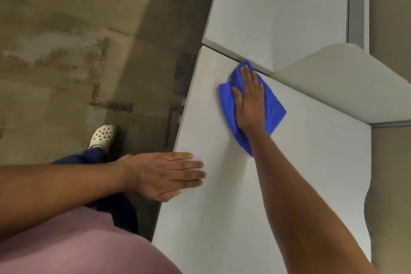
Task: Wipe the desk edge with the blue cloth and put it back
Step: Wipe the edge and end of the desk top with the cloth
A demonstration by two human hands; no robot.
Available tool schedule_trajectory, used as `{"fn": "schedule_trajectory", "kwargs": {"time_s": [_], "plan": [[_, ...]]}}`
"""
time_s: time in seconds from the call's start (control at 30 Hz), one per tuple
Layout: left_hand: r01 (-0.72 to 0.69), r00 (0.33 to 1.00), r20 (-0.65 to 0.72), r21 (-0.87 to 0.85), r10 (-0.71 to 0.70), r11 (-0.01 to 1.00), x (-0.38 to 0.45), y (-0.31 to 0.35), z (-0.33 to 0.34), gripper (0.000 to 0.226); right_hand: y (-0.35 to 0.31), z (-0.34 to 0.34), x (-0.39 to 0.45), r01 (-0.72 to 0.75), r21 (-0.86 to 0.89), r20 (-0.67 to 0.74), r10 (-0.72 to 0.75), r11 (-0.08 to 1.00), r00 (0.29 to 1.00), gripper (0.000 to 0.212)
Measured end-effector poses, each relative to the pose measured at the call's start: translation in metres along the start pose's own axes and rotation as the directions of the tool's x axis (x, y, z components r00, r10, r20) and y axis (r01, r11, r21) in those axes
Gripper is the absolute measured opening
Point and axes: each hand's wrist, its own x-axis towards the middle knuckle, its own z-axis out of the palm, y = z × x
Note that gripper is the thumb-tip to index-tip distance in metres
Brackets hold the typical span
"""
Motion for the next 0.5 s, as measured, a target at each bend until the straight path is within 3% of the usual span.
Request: {"fn": "schedule_trajectory", "kwargs": {"time_s": [0.07, 0.1, 0.13, 0.17, 0.2, 0.23, 0.27, 0.33, 0.43, 0.5], "plan": [[0.218, 0.973, -0.047, -0.155, -0.228, 0.964, -0.005, 0.009, 0.003, 0.067, 0.005, 0.003, -0.023, -0.077, -0.002, -0.016, 0.077, 0.997, 0.997, 0.064], [0.390, 0.907, -0.048, -0.279, -0.419, 0.877, -0.007, 0.014, 0.005, 0.072, 0.005, 0.006, -0.036, -0.096, -0.008, -0.015, 0.096, 0.995, 0.995, 0.066], [0.571, 0.774, -0.008, -0.423, -0.633, 0.704, -0.008, 0.018, 0.005, 0.080, 0.002, 0.010, -0.049, -0.099, -0.023, -0.009, 0.099, 0.995, 0.995, 0.066], [0.703, 0.585, 0.092, -0.554, -0.806, 0.446, -0.007, 0.020, 0.003, 0.090, -0.002, 0.014, -0.062, -0.089, -0.045, 0.002, 0.089, 0.995, 0.996, 0.066], [0.754, 0.395, 0.232, -0.635, -0.889, 0.169, -0.002, 0.020, 0.001, 0.101, -0.008, 0.018, -0.073, -0.066, -0.066, 0.019, 0.067, 0.996, 0.998, 0.068], [0.746, 0.269, 0.364, -0.665, -0.892, -0.046, 0.004, 0.020, 0.001, 0.112, -0.015, 0.022, -0.083, -0.032, -0.082, 0.044, 0.035, 0.996, 0.998, 0.071], [0.720, 0.222, 0.448, -0.675, -0.866, -0.164, 0.011, 0.021, 0.003, 0.120, -0.021, 0.026, -0.090, 0.010, -0.094, 0.070, -0.004, 0.995, 0.998, 0.075], [0.673, 0.210, 0.518, -0.692, -0.829, -0.261, 0.030, 0.031, 0.007, 0.124, -0.030, 0.030, -0.094, 0.098, -0.123, 0.119, -0.084, 0.988, 0.989, 0.082], [0.588, 0.056, 0.511, -0.712, -0.858, -0.385, 0.049, 0.046, 0.014, 0.109, -0.035, 0.027, -0.076, 0.230, -0.150, 0.182, -0.202, 0.962, 0.962, 0.087], [0.559, 0.022, 0.501, -0.724, -0.865, -0.405, 0.051, 0.047, 0.016, 0.106, -0.038, 0.025, -0.056, 0.314, -0.159, 0.209, -0.279, 0.936, 0.937, 0.089]]}}
